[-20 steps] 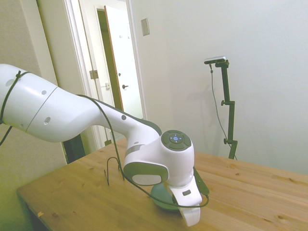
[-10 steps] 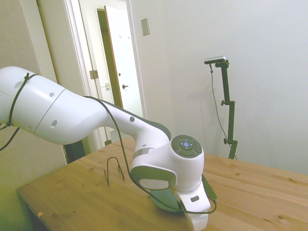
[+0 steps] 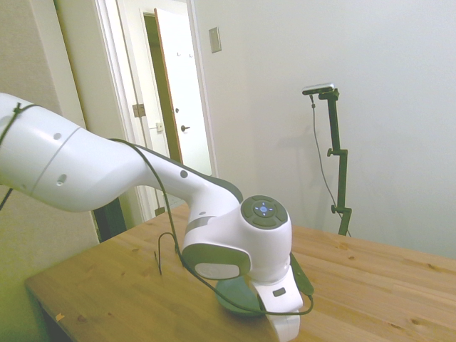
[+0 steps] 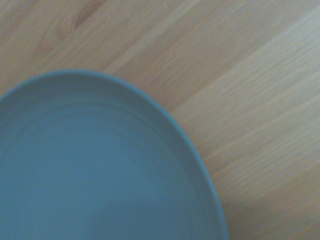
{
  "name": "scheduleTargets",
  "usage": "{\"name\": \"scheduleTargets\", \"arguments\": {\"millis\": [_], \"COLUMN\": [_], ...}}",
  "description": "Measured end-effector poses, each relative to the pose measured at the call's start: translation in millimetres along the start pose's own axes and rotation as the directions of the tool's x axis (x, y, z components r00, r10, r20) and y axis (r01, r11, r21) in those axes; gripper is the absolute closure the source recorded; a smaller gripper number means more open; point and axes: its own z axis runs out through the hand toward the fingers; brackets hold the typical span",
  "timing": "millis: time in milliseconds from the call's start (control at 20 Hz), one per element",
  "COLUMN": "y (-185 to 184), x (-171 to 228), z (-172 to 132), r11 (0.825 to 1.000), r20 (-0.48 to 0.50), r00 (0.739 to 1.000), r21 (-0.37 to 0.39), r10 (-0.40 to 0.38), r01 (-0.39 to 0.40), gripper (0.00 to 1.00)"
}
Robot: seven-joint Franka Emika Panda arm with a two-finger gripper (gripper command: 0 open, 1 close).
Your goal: Load the plate
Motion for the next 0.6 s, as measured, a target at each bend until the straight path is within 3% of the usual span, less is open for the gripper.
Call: {"name": "scheduleTargets", "arguments": {"millis": [400, 600], "y": [-27.7, -53.6], "x": [-74.1, -124.1], "z": [-100.4, -125.3], "r11": [0.992, 0.988], "r20": [-0.177, -0.256], "r00": [0.980, 0.955], "r21": [0.102, 0.058], "r10": [0.095, 0.151], "r01": [-0.077, -0.141], "gripper": [1.00, 1.00]}}
